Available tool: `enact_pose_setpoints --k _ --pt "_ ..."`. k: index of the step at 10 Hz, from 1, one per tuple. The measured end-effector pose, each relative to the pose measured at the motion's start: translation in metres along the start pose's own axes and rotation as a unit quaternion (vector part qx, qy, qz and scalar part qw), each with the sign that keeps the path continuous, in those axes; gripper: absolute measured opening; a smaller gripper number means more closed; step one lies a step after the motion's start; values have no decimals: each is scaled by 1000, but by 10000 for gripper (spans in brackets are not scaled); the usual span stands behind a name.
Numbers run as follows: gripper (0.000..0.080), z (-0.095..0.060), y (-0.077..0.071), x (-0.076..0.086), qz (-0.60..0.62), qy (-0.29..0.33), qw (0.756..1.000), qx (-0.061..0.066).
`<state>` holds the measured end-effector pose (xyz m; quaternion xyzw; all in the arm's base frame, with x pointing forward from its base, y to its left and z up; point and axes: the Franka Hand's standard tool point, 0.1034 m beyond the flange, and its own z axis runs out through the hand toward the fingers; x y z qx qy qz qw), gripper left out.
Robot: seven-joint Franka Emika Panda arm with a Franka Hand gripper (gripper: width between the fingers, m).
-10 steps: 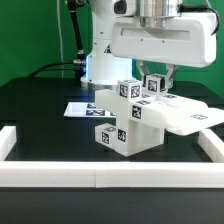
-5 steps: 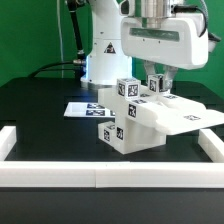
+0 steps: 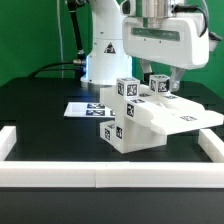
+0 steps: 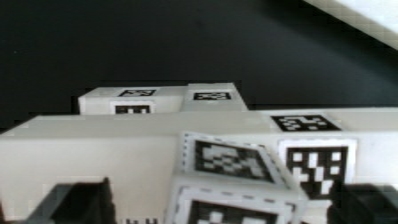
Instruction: Assemble chair
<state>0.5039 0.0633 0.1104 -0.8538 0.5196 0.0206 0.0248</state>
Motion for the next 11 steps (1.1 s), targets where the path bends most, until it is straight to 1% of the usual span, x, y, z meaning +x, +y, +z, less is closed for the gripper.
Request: enact_pose_setpoints --k 1,4,6,7,8,10,11 --pt "635 0 0 0 -49 0 999 -1" --pt "649 -1 -1 0 -177 0 984 -1" --pt "649 -1 -2 0 -273 0 962 -1" --pt "649 -2 -2 1 -316 2 949 -2" --pt "649 -2 -3 1 -338 3 941 -4" --pt "649 -2 -3 1 -413 8 911 -12" --pt "649 -2 -3 1 -429 8 903 -12"
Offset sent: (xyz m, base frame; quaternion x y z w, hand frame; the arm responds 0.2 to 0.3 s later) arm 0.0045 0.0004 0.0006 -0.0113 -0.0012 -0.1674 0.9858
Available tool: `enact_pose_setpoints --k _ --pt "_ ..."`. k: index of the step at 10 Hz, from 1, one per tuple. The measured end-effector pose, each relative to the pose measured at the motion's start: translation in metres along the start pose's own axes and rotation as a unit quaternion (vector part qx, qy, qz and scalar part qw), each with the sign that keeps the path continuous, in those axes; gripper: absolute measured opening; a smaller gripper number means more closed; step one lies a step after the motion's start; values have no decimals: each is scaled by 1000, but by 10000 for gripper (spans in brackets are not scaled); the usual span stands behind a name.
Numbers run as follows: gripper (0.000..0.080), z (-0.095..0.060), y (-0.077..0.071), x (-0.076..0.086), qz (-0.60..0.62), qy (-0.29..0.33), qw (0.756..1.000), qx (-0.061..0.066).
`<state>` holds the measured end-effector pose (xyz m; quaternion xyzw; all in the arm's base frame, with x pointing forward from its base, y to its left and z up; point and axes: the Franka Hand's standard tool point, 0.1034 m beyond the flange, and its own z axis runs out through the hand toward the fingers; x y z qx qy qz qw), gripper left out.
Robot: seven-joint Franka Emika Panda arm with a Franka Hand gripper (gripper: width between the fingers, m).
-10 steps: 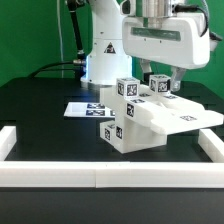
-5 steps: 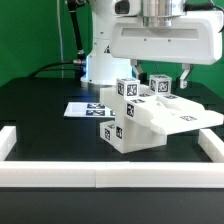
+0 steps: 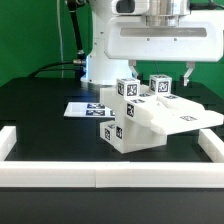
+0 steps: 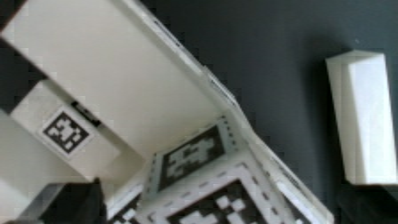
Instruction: Assemble chair
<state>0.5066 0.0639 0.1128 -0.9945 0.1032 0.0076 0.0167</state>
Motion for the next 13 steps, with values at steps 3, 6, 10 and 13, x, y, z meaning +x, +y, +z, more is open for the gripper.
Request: enact_pose_setpoints --k 3,6,10,13 --pt "649 0 1 0 -42 0 999 0" --pt "384 0 1 0 -40 1 999 0" --pt "285 0 0 0 40 0 999 1" --pt "285 0 0 0 124 0 992 2"
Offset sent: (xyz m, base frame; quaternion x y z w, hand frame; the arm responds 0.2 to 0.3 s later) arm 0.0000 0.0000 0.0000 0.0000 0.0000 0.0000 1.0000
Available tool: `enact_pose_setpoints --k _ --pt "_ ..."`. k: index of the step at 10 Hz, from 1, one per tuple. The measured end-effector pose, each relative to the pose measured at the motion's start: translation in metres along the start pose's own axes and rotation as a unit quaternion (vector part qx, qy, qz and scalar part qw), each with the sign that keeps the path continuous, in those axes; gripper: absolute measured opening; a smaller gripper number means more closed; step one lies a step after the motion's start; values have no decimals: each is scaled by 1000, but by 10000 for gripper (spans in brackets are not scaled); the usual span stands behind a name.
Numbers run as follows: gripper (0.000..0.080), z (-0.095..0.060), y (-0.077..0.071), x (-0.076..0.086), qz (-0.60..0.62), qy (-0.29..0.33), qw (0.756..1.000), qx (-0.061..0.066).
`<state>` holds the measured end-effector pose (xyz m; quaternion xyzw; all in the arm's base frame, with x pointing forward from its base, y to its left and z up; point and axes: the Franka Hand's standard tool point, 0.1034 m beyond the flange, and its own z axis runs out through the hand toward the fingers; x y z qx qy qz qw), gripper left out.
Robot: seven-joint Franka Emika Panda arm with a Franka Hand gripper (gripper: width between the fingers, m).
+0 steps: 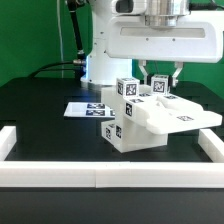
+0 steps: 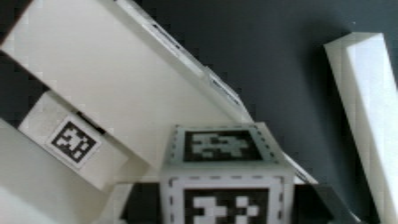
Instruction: Assemble chair
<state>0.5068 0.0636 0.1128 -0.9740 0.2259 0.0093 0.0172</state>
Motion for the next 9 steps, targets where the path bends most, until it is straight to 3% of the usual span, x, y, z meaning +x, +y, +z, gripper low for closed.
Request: enact_pose_setpoints --k 4,9 --pt "287 0 -1 0 130 0 992 1" --pt "287 0 -4 -1 292 -3 956 6"
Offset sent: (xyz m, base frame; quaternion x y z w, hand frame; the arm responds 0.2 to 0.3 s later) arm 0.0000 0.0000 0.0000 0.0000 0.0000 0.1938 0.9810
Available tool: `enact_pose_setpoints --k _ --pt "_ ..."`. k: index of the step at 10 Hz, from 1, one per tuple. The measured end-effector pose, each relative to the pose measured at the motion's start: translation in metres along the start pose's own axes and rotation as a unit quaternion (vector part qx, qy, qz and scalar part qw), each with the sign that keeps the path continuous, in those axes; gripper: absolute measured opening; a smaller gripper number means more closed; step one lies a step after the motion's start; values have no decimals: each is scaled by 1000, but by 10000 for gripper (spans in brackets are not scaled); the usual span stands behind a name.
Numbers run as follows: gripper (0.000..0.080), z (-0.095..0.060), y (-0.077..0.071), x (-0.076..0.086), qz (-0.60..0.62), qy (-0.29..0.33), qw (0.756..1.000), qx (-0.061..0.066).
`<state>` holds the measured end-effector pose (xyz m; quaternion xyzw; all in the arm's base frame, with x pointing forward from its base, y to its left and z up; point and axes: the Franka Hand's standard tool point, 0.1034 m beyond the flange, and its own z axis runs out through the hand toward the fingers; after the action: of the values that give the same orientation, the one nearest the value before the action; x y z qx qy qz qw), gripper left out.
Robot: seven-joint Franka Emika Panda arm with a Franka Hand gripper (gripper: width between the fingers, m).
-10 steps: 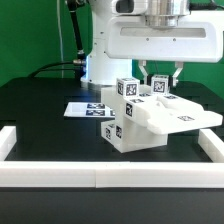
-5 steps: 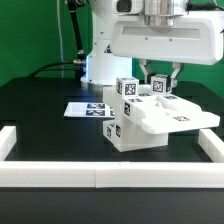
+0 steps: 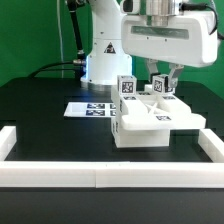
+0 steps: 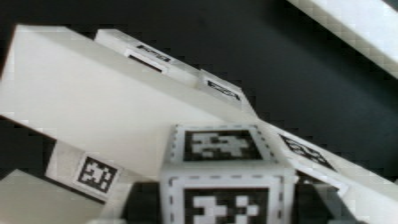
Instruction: Assemble chair
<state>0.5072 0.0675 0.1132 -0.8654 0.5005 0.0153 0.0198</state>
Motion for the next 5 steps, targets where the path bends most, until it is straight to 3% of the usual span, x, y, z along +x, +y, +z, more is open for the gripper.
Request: enact_pose_setpoints --k 5 --pt "287 0 -1 -2 88 -4 996 2"
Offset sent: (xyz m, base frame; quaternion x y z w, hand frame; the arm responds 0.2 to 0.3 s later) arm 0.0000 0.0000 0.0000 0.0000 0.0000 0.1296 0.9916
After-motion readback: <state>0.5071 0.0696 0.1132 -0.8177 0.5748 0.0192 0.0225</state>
